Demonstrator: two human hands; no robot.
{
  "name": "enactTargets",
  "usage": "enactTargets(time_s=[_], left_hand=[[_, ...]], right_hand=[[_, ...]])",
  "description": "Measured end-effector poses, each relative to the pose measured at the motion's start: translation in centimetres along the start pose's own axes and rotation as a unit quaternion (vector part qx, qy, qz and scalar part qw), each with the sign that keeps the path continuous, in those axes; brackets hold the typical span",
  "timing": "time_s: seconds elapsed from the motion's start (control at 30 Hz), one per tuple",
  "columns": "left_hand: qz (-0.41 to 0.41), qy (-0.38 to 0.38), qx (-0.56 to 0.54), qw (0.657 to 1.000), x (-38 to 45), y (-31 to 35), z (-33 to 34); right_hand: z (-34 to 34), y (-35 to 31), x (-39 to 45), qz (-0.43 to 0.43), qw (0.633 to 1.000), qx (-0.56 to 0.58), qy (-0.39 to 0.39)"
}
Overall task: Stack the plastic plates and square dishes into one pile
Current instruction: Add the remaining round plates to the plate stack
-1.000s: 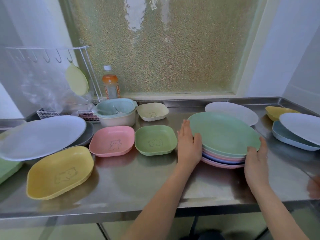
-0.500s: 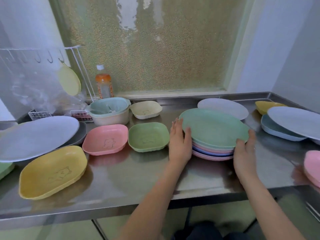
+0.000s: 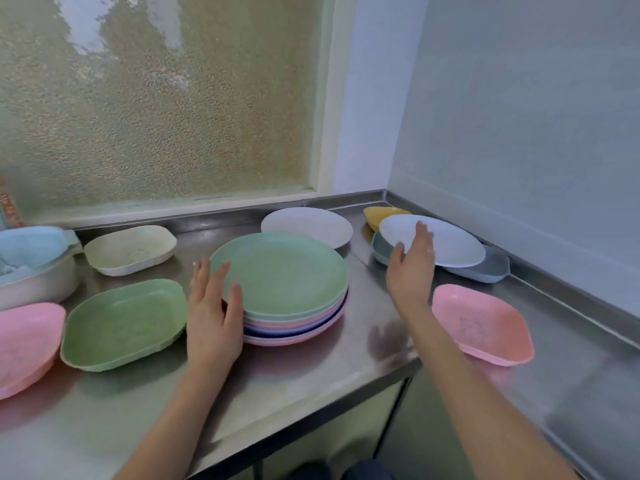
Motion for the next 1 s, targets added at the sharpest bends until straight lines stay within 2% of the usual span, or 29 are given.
enactTargets(time_s=[0.07, 0.13, 0.2, 0.3, 0.37, 0.43, 0.6, 0.7, 0.83, 1.0], left_hand=[[0.000, -0.002, 0.001, 1.000, 0.0, 0.0, 0.0], [0.001, -0.004, 0.003, 1.000, 0.1, 0.0, 0.0], [0.002, -0.005, 0.002, 1.000, 0.1, 0.0, 0.1], [0.001, -0.002, 0.000, 1.000, 0.1, -0.1, 0.0], [-0.001, -0.002, -0.004, 1.000, 0.0, -0.1, 0.0], [0.001, -0.003, -0.007, 1.000, 0.0, 0.0, 0.0], [0.002, 0.000, -0.010, 1.000, 0.0, 0.0, 0.1], [0.000, 0.000, -0.013, 1.000, 0.0, 0.0, 0.0], [-0.012, 0.006, -0.030, 0.999, 0.0, -0.1, -0.2], [-0.035, 0.019, -0.080, 0.996, 0.0, -0.2, -0.5]], right_hand=[[0.9, 1.8, 2.3, 0.012, 0.990, -0.136, -0.047], [2.3, 3.2, 3.1, 0.028, 0.962, -0.237, -0.132], [3.0, 3.8, 3.3, 0.012, 0.937, -0.309, -0.160], [2.8, 3.8, 3.6, 0.007, 0.931, -0.338, -0.141], [2.7, 3.3, 3.7, -0.026, 0.922, -0.368, -0.120], [1.8, 2.3, 3.9, -0.064, 0.916, -0.391, -0.057], [-2.2, -1.9, 3.7, -0.117, 0.947, -0.278, 0.113], [-3.7, -5.6, 0.8, -0.171, 0.950, -0.198, 0.167], [-3.9, -10.2, -5.2, -0.282, 0.938, -0.107, 0.170], [-2.9, -12.2, -10.3, -0.345, 0.932, -0.045, 0.104]])
Point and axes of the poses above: each hand's wrist, its own x-axis towards the middle knuckle, its own z-axis out of the palm, y = z × x, the point moved 6 cm from there along x, towards the middle knuckle, and after that the axes turned 9 degrees about -x, right-handed, at the moved point
